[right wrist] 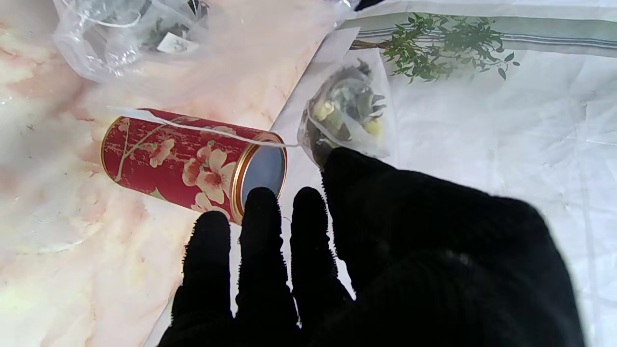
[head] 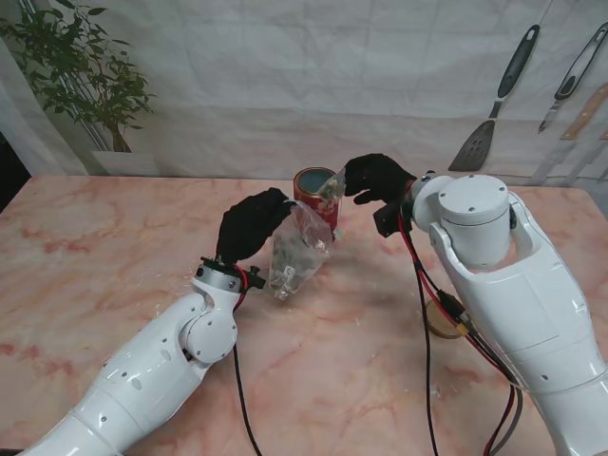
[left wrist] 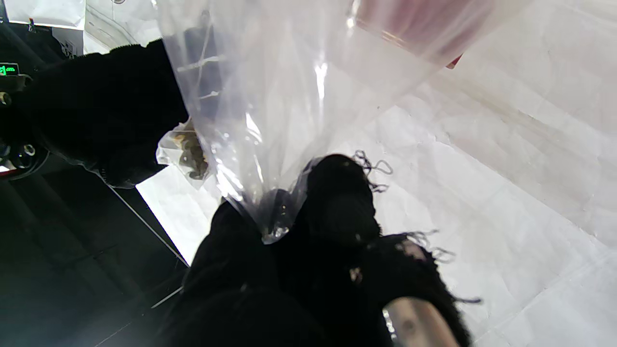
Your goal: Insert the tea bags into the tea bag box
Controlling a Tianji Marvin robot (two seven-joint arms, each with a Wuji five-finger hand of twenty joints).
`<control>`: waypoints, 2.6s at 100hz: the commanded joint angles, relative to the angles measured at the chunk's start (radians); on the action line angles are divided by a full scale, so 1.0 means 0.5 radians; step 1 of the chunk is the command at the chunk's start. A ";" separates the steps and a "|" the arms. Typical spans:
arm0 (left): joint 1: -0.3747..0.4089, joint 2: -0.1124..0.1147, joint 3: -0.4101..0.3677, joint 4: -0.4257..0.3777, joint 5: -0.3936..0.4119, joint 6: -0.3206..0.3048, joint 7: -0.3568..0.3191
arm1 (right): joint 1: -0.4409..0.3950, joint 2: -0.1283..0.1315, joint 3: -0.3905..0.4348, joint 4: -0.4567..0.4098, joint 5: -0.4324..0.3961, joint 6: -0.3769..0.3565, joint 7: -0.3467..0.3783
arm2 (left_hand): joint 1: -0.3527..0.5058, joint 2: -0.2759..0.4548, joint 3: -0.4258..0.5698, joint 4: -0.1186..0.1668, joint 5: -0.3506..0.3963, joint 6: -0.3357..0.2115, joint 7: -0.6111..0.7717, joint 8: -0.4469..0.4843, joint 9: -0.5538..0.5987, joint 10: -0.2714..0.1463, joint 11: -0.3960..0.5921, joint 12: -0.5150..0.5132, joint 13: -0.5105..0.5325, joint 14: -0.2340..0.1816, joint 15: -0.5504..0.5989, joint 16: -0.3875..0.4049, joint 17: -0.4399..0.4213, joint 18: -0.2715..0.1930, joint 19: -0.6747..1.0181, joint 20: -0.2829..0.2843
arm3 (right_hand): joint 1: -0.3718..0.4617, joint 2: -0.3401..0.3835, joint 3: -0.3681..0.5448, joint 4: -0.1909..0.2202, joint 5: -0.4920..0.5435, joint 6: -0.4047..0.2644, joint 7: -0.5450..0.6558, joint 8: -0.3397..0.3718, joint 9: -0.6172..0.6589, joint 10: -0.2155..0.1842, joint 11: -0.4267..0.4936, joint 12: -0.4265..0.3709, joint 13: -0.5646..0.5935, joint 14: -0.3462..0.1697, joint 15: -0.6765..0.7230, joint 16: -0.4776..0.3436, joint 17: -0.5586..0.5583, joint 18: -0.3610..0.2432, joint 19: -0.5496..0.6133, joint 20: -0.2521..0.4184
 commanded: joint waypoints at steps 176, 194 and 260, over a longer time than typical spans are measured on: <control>0.122 0.033 -0.172 -0.009 -0.029 -0.026 -0.056 | 0.561 -0.293 -0.217 0.463 0.091 0.088 -0.563 | 0.116 0.086 0.129 0.086 0.184 0.291 0.274 0.043 0.239 -0.313 0.384 0.037 0.218 0.335 0.606 0.000 -0.254 -0.173 0.539 -0.018 | 0.022 -0.098 0.081 0.026 0.181 0.030 0.009 0.002 0.087 0.027 0.037 0.024 0.065 0.012 0.052 0.037 0.005 -0.025 0.071 0.047; 0.123 0.034 -0.176 -0.003 -0.032 -0.030 -0.058 | 0.584 -0.308 -0.237 0.497 0.114 0.074 -0.580 | 0.115 0.086 0.129 0.086 0.184 0.291 0.274 0.043 0.238 -0.313 0.383 0.037 0.218 0.337 0.605 0.000 -0.254 -0.172 0.539 -0.018 | 0.026 -0.103 0.079 0.024 0.184 0.030 0.005 0.001 0.089 0.027 0.035 0.025 0.069 0.014 0.050 0.038 0.005 -0.024 0.076 0.047; 0.122 0.031 -0.170 0.008 -0.040 -0.041 -0.055 | 0.684 -0.355 -0.324 0.854 0.139 0.097 -0.536 | 0.116 0.086 0.129 0.086 0.183 0.293 0.272 0.043 0.239 -0.312 0.383 0.039 0.218 0.339 0.605 0.000 -0.254 -0.170 0.540 -0.018 | 0.024 -0.089 0.042 0.018 0.171 0.005 -0.007 -0.015 0.092 0.015 0.034 0.032 0.075 0.004 0.052 0.042 0.006 -0.028 0.091 0.044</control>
